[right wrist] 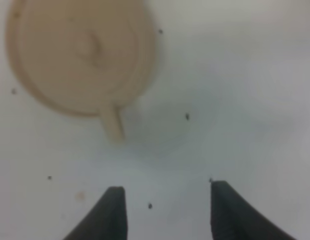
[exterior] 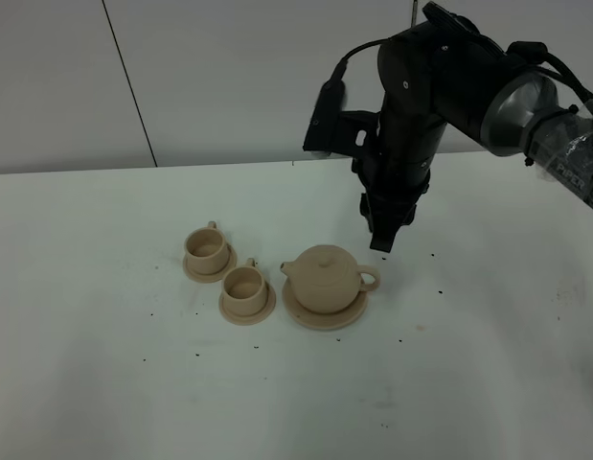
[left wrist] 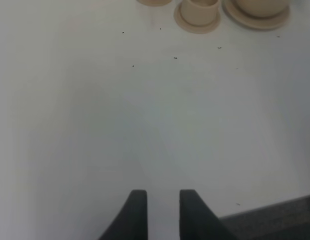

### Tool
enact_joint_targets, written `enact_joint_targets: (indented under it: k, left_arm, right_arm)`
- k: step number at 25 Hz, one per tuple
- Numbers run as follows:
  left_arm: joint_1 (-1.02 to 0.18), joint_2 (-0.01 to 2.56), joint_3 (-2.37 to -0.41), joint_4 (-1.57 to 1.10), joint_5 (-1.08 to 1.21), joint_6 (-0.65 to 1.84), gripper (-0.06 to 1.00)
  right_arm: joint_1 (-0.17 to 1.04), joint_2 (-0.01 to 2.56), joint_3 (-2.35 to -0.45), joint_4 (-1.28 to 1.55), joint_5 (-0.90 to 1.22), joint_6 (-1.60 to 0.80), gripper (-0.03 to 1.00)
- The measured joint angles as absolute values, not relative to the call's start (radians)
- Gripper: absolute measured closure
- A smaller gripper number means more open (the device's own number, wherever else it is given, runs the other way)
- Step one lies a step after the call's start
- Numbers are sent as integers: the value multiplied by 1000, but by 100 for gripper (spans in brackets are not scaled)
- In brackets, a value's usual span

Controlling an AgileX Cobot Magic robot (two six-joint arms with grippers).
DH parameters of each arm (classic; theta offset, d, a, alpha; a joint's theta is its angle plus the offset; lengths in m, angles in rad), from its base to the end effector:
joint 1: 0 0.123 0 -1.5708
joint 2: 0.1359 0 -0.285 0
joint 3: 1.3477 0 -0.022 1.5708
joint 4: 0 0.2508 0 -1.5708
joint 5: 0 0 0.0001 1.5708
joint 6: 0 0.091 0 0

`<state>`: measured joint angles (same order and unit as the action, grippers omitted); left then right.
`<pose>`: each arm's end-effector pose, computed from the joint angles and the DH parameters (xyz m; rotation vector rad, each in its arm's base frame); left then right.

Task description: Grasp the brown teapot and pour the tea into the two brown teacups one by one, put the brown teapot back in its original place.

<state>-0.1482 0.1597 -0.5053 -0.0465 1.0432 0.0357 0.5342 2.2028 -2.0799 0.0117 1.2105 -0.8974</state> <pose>0.0195 -0.0066 0.2790 0.1977 2.1737 -0.1210 0.4112 0.2444 0.2548 -1.8477 2.1297 -0.0673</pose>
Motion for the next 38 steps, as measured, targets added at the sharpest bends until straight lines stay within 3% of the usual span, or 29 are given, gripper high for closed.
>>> enact_joint_targets:
  k: [10, 24, 38]
  left_arm:
    - [-148, 160, -505, -47, 1043, 35, 71]
    - [-148, 160, -505, -47, 1043, 35, 71]
    - [-148, 160, -505, -47, 1043, 35, 71]
  right_arm:
    - [535, 2203, -2080, 157, 1212, -1030, 69]
    - [535, 2269, -2080, 25, 1214, -1027, 70]
    - [535, 2315, -2079, 67, 1215, -1073, 70]
